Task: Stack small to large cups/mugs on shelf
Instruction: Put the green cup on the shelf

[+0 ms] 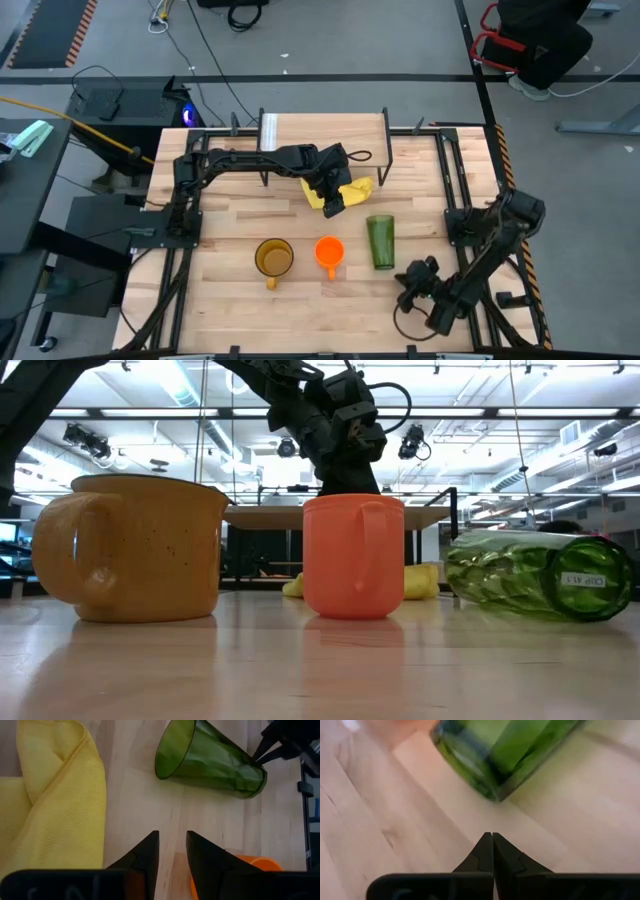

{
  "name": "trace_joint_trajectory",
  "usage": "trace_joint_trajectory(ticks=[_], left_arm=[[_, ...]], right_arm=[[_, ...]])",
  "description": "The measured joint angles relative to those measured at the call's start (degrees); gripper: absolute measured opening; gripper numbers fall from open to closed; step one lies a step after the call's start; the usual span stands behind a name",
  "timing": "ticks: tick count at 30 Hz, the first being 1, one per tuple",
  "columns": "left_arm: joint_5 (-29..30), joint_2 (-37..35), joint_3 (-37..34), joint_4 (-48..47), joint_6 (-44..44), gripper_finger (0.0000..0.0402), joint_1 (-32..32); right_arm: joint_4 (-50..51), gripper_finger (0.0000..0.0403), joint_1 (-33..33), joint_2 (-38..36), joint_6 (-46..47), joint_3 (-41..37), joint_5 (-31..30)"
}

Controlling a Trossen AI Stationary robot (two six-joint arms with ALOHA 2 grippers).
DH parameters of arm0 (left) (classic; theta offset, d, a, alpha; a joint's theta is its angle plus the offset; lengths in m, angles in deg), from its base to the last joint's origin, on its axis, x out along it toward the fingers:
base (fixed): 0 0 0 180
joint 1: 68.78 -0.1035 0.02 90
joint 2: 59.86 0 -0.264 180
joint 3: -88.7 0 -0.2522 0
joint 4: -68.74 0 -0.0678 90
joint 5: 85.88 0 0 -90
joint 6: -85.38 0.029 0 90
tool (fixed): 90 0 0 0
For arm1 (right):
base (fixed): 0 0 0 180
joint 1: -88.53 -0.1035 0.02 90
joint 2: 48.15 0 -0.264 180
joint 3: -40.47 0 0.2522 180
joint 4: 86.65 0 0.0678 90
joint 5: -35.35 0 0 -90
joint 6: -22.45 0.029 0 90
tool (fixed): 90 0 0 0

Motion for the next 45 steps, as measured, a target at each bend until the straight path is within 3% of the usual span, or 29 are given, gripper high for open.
trace_joint_trajectory(ticks=[12,22,32,45], left_arm=[[0.0,0.0,0.0,1.8,-0.1,0.0107,0.0],[0.0,0.0,0.0,1.8,-0.1,0.0107,0.0],[0.1,0.0,0.0,1.8,-0.1,0.0107,0.1],[0.6,0.2,0.0,2.1,-0.5,0.0107,0.3]], right_arm=[[-1.1,0.0,2.3,2.8,-1.5,1.5,-7.6],[3.1,0.0,3.5,2.8,1.6,1.6,-1.4],[10.2,0.0,3.1,2.8,6.6,1.6,0.7],[30.8,0.0,3.2,2.9,15.4,5.9,3.6]])
